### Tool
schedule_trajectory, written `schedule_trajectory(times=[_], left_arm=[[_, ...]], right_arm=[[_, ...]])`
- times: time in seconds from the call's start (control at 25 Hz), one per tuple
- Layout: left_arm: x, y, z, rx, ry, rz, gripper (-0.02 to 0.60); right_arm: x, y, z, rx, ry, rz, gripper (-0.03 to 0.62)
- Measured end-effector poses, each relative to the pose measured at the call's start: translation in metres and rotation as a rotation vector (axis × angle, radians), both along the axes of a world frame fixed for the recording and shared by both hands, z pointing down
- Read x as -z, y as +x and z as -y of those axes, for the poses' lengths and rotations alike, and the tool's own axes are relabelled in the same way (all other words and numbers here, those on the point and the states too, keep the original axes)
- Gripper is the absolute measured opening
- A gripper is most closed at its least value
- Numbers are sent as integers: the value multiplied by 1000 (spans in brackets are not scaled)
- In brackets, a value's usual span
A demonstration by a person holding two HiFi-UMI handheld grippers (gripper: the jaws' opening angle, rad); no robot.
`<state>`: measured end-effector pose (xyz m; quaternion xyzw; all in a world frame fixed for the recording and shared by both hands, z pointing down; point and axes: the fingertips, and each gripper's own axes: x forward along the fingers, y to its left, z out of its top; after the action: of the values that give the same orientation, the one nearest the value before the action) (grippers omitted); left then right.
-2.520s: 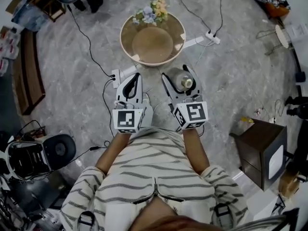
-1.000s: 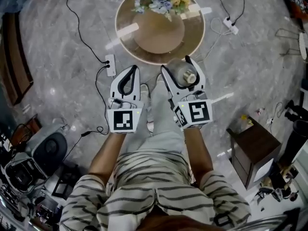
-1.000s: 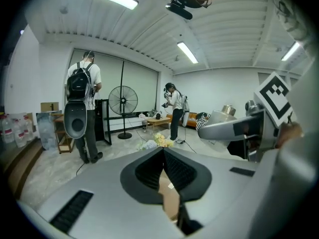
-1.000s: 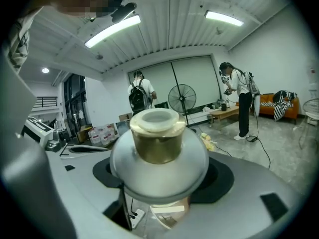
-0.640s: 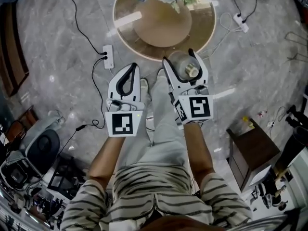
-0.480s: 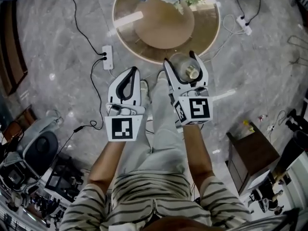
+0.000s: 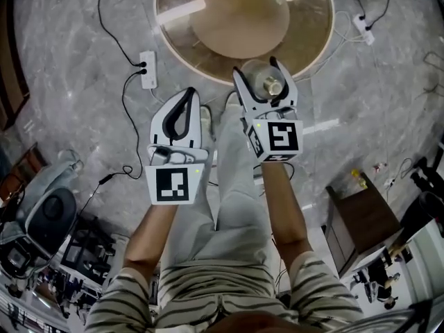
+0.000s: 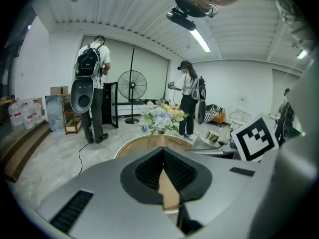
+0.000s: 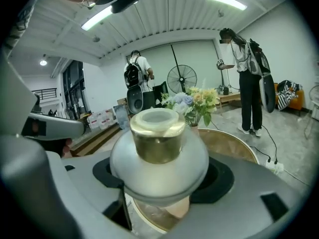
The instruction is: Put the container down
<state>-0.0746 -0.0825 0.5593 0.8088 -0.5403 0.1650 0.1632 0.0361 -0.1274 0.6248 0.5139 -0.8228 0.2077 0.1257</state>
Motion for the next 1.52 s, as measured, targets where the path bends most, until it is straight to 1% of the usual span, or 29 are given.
schedule_trajectory(times=[0.28,0.48,0.64,0.96,1.2,1.52], left_arm=[[-34,-8,6,24,-46,9,0],[-49,-11,8,20,-65,21,0],[-59,-7,19,16,-73,22,0],[-74,6,34,-7,-86,17,0],[-81,6,38,-5,-97,19,0],[-84,7,41,-11,-102,25,0]], right_arm=[[-62,-4,17,14,-36,-45,345],[-98,-5,25,18,-65,-79,341],[-120,-4,35,15,-80,-92,341],[-157,-2,47,35,-113,-127,342],[-179,2,53,32,-137,-145,342],[-191,-1,57,34,-156,-154,341]])
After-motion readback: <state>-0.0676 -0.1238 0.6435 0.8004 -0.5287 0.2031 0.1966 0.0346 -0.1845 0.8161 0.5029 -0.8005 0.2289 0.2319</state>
